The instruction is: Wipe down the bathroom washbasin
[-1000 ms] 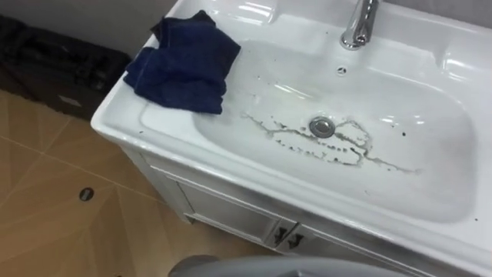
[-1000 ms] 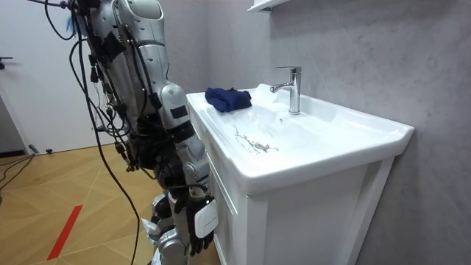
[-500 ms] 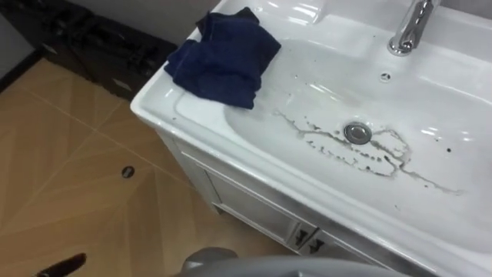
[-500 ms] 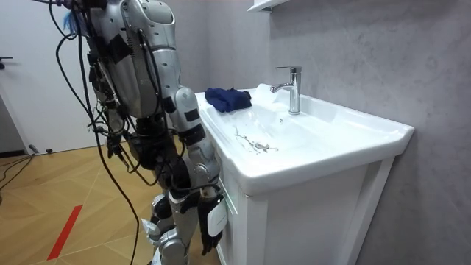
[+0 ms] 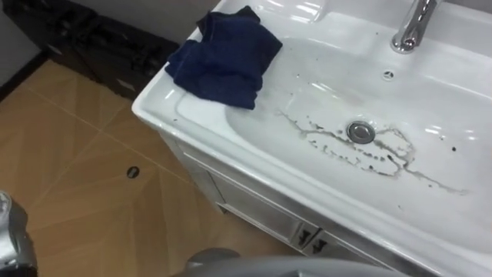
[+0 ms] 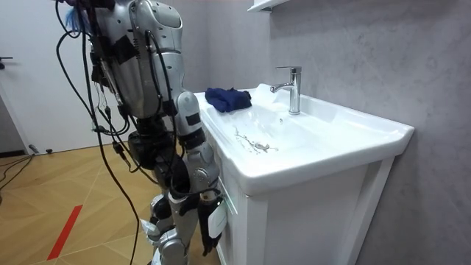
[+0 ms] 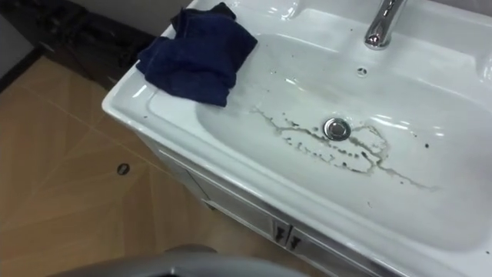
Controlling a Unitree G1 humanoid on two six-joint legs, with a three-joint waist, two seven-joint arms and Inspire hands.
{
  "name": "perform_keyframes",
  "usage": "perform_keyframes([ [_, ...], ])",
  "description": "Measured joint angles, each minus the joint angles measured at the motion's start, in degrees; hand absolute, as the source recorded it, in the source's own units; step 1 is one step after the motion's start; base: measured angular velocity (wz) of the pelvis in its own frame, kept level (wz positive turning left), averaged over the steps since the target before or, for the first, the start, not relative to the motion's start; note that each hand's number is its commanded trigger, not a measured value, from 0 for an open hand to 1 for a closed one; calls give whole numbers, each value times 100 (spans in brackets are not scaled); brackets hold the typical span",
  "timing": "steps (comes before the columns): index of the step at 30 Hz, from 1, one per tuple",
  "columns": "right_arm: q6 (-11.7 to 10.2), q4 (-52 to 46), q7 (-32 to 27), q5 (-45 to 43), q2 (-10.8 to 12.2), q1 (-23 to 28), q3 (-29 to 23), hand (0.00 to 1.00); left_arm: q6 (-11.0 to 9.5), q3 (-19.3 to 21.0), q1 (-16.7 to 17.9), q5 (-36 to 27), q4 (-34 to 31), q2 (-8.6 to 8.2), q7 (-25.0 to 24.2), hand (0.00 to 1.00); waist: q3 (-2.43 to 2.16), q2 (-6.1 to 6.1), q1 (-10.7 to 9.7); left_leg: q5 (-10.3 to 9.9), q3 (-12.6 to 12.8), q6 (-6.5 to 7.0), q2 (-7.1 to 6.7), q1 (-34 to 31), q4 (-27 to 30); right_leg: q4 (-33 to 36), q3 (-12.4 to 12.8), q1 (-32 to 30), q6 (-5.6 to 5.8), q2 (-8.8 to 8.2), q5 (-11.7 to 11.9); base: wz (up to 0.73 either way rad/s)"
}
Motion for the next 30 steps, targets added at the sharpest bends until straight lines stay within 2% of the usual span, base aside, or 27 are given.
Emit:
perform_keyframes([
  [3,-28,-9,-6,3,-36,19,1,0,-5,-12,-80,709,-594,2,-39,0,24,32,-73,0,2,0,3,-7,-6,0,-7,-10,0,1,0,0],
  [4,-28,-9,-2,3,-40,29,0,0,-2,-19,-128,866,-757,3,-39,0,22,64,-170,2,-7,-3,4,-4,-7,-3,-4,-4,0,5,0,4],
  [5,-27,-4,3,0,-39,23,0,0,-2,-20,-146,911,-837,3,-36,0,38,58,-192,5,-16,-7,3,-4,-11,-3,-4,-4,0,6,0,0],
  [7,-34,12,2,-1,-43,0,2,0,-3,-85,-177,925,-1104,3,-45,0,41,69,-267,8,-9,-12,3,-2,-19,-4,3,-12,0,8,0,0],
  [10,-48,57,80,-39,-42,-59,9,0,-35,-496,-166,1382,-1581,1,-210,0,52,50,-371,15,42,-17,6,57,-56,0,142,4,0,20,0,-7],
  [15,-157,236,145,8,-31,-199,57,0,-96,-1036,-231,1441,-2131,1,-612,0,85,-11,-557,14,87,-17,18,92,-36,-3,286,26,0,28,0,-6],
  [19,-168,248,173,9,-21,-221,52,0,-96,-1393,-490,1547,-2146,1,-963,0,114,-28,-742,14,94,-16,22,160,-81,-1,315,83,0,26,0,-1],
  [24,-127,248,251,12,-14,-210,45,0,-81,-1703,-489,1542,-2117,-4,-1485,0,111,-8,-860,14,129,-18,21,170,-107,-3,340,78,0,38,-1,-4],
  [30,-94,258,378,7,-13,-248,51,0,-37,-1902,-487,1540,-1843,-53,-1974,0,86,6,-942,26,258,-31,31,172,-141,16,593,-14,-2,59,0,-12],
])
